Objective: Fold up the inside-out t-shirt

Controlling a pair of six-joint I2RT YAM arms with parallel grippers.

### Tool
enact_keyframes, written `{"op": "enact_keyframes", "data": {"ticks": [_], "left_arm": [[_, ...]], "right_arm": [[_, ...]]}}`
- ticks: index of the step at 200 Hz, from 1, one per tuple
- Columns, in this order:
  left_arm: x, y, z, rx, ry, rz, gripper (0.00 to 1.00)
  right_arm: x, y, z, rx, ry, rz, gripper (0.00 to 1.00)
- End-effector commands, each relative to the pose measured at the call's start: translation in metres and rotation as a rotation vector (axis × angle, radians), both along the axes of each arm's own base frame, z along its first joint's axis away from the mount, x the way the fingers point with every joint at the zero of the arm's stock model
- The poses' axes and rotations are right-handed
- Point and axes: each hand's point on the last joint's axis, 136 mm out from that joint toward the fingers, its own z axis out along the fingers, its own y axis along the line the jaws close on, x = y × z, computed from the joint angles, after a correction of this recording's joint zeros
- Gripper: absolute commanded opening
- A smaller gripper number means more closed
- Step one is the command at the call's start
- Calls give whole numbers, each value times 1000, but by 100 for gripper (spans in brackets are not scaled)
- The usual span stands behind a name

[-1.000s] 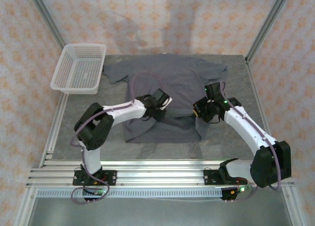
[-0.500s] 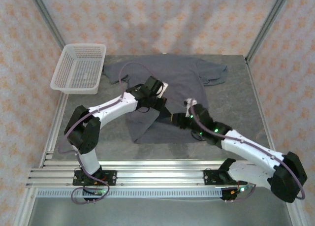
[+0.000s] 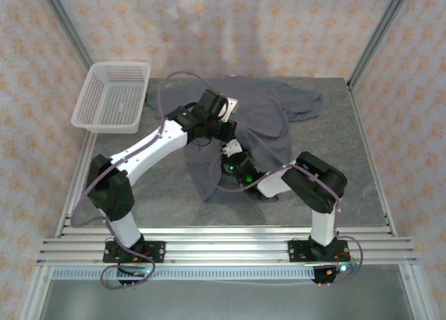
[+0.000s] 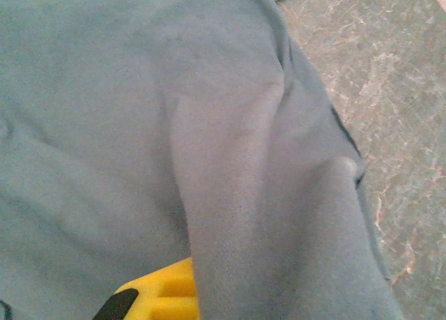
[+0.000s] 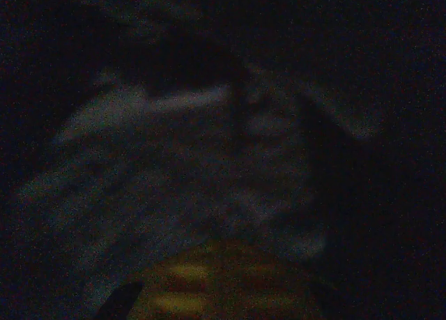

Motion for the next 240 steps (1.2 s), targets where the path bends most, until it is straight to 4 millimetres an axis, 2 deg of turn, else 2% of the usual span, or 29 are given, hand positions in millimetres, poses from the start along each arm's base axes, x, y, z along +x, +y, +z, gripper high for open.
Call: {"op": "enact_keyframes", "data": {"ticks": [1,12,32,43,64,79,97,112,130,156,163,171,185,197,209,219,240], "left_arm": [[-16,1,45,-50,-35,-54,0],[-21,-4,57,-85,-32,-81,0],[-30,-21,85,-160,-22,-145,0],[-32,-30,103,-178,-33,-162,0],[-29,-48,134,-213,-85,-180,0],[-22,-59,152,-248,-122,-172,0],[-15,-68,165,-280,-139,-164,0],[-11,-71,172,-284,-152,-157,0],[-11,-71,178,-289,-167,-164,0],[-18,-72,190,-319,-181,-192,0],[-19,-73,196,-333,-190,-195,0],[-20,-73,204,-351,-204,-196,0],[-23,-76,221,-390,-236,-206,0],[-27,-79,233,-414,-263,-223,0],[-30,-83,242,-428,-280,-239,0],[-32,-86,247,-436,-289,-247,0],[-31,-94,247,-448,-281,-255,0]], "right_arm": [[47,-40,68,134,-157,-173,0],[60,-57,74,168,-114,-205,0],[82,-107,75,260,-78,-354,0],[87,-116,76,266,-50,-371,0],[85,-94,76,260,10,-297,0],[73,-60,71,318,60,-210,0],[59,-25,65,353,97,-144,0],[54,-10,63,386,122,-111,0],[62,-12,67,445,161,-104,0],[96,-27,76,678,352,-28,0],[103,-30,73,718,402,-13,0],[109,-31,60,730,455,-25,1],[108,-26,31,699,547,-41,2],[105,-21,15,689,608,-68,2],[102,-16,8,664,630,-92,2],[102,-16,6,633,632,-126,1],[113,-19,27,639,618,-197,1]]}}
